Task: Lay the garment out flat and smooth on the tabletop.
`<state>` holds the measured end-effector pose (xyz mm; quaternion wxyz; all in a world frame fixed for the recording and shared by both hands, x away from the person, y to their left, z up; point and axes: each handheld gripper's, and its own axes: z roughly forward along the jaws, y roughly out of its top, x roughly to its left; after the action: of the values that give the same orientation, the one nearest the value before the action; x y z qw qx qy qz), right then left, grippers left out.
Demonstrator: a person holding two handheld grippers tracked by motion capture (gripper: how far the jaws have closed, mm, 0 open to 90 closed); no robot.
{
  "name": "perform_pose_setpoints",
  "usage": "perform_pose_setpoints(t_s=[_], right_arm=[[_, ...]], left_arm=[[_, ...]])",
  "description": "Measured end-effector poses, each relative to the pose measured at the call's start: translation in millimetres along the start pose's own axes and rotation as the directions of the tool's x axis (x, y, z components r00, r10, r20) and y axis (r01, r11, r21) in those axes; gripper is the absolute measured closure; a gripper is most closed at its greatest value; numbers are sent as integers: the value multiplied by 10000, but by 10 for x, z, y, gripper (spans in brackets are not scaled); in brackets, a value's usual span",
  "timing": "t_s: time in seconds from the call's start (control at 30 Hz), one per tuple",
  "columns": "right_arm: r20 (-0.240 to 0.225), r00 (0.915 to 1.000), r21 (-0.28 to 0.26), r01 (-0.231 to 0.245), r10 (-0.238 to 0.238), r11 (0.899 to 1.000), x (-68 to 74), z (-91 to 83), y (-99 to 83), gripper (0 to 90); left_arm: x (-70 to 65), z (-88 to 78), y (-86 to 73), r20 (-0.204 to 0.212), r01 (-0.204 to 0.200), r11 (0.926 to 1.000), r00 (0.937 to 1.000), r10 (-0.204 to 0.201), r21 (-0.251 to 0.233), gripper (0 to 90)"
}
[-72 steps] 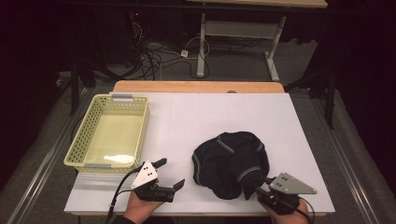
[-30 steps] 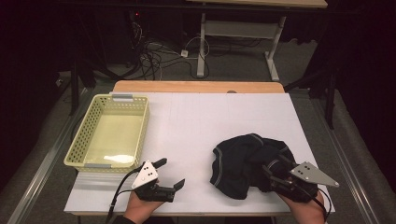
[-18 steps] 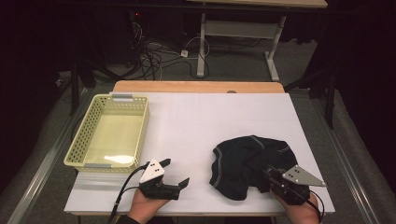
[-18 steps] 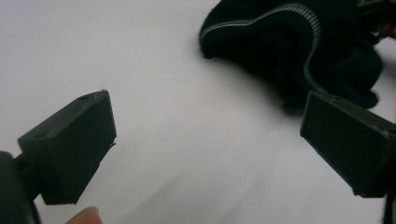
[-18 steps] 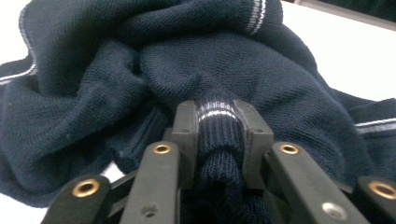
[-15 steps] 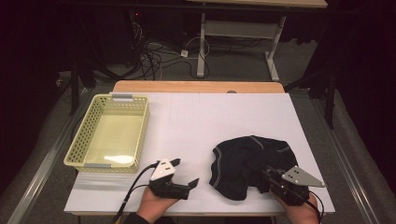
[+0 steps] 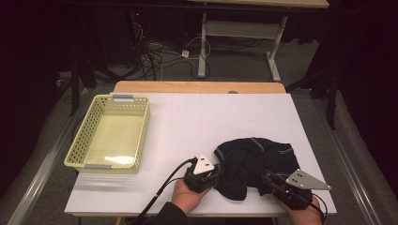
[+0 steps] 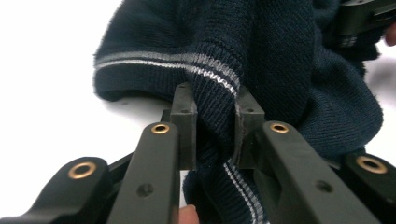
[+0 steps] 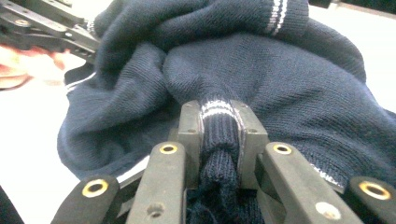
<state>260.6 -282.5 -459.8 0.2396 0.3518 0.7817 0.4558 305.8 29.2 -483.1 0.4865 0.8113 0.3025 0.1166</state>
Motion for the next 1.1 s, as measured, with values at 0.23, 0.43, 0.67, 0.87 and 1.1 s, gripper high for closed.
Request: perform_pose_setpoints(t_s=[0.23,0.43,0.67,0.87,1.1], right_arm=[[-603,9982,-584,-30,-5,9983,137,-62,91,778],[-913,9949,-838,354,-431,9959,297,-107,182,781],[-769,9970,-1524,-21,-98,9883,281,-334,246,788],[-396,9992,-2249,-94,5,9743,273,-640,320,788],[-1103,9932,-1823,159,-365,9831,445,-543,277,786]], left_arm=[[283,-506,-159,-930,492,9952,9940,-571,-845,750],[434,-937,-376,-1656,766,9920,9818,-926,-1004,750],[577,-1203,-644,-1942,1228,9880,9711,-1390,-932,749],[630,-1163,-693,-2182,1164,9913,9676,-1271,-611,746],[644,-1164,-697,-1980,1220,9907,9713,-1316,-599,731]])
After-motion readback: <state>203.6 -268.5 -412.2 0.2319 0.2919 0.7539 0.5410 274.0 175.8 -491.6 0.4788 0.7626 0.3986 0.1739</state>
